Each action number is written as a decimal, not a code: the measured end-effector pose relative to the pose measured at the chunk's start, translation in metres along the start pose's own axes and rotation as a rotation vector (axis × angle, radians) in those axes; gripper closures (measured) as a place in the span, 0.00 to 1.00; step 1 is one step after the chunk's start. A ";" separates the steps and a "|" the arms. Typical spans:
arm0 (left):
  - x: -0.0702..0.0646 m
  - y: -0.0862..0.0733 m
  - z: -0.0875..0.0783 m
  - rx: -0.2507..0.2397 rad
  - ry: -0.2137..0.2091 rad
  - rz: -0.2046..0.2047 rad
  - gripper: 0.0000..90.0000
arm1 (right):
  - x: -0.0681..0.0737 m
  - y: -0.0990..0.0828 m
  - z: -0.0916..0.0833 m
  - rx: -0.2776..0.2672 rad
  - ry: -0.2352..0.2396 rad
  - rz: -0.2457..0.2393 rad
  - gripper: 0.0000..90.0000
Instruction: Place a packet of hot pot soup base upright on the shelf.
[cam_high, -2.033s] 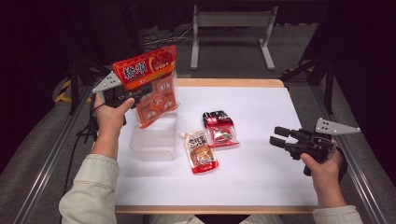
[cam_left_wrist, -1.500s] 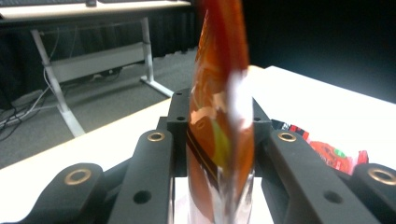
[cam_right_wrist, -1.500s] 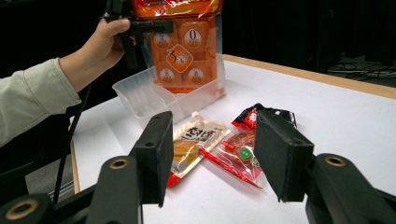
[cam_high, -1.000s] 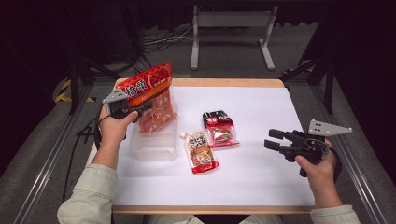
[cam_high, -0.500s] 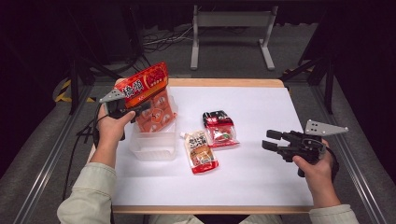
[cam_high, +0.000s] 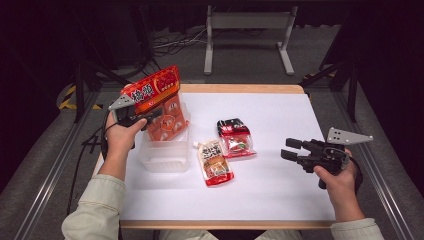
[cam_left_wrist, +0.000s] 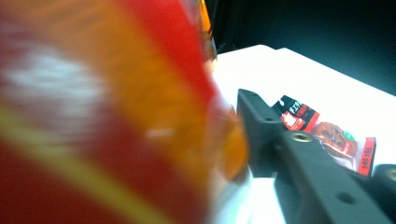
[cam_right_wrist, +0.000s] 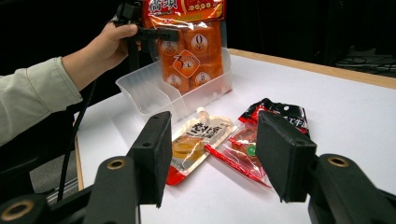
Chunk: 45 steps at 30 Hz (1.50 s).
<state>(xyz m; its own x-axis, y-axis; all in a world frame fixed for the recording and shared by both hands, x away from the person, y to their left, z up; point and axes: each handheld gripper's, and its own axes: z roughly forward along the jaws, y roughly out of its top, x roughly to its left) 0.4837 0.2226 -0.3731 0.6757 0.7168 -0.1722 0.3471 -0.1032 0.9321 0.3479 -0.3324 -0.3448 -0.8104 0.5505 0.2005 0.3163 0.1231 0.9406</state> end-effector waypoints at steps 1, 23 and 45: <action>0.000 0.000 0.000 -0.004 0.009 -0.006 0.57 | 0.000 0.000 0.000 -0.001 0.000 -0.001 0.52; -0.026 -0.017 -0.053 -0.008 0.133 0.029 0.10 | 0.002 0.001 -0.001 -0.002 -0.021 -0.021 0.50; -0.068 -0.041 -0.095 0.013 0.050 0.036 0.12 | -0.006 0.000 0.025 0.034 -0.044 -0.039 0.47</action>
<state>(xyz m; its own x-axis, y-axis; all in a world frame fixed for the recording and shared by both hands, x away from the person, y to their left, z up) 0.3616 0.2440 -0.3697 0.6547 0.7460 -0.1219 0.3315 -0.1385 0.9333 0.3646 -0.3152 -0.3530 -0.8000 0.5806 0.1513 0.3026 0.1726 0.9374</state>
